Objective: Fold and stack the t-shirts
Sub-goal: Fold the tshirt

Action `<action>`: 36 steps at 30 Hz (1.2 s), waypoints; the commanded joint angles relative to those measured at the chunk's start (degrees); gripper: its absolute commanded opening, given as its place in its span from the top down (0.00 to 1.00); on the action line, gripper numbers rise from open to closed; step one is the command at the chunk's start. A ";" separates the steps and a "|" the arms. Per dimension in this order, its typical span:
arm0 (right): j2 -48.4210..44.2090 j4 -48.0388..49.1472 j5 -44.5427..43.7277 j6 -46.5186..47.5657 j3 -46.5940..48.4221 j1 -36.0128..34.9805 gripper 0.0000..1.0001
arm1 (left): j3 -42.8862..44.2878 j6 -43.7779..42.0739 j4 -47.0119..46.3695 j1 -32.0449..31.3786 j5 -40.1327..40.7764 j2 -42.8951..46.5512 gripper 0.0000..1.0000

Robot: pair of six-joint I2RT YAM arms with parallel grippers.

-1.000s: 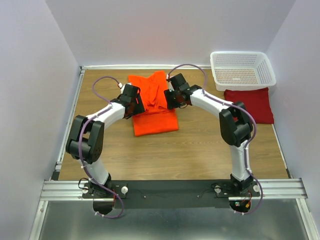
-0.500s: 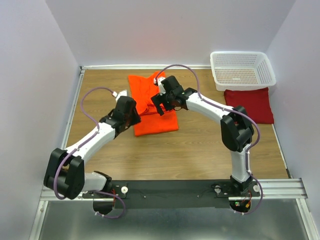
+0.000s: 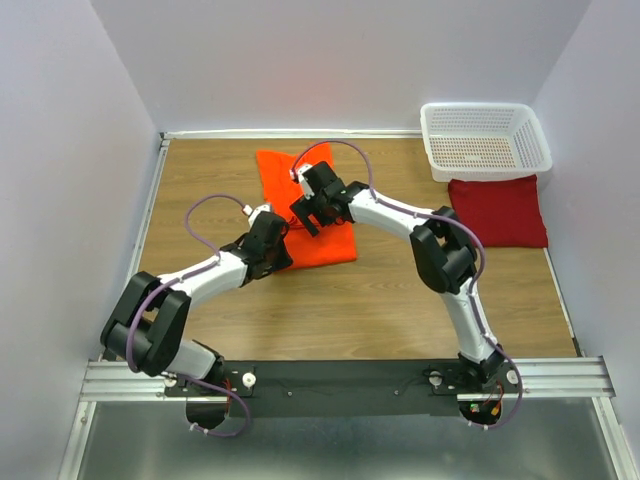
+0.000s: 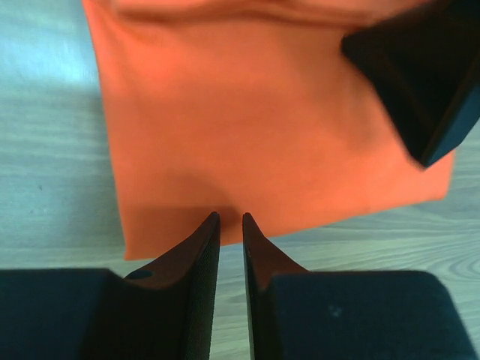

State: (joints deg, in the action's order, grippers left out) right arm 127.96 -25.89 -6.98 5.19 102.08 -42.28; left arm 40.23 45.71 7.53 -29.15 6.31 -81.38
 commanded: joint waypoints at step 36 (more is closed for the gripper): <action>-17.03 4.53 6.63 -14.95 -10.22 7.92 0.05 | 11.96 -5.46 2.67 5.41 0.81 -6.14 0.71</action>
State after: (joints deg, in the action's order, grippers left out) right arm 114.83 -22.70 -4.99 -6.07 96.60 -34.17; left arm 49.58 42.96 10.15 -24.82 6.74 -82.35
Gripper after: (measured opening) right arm 0.948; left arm 0.291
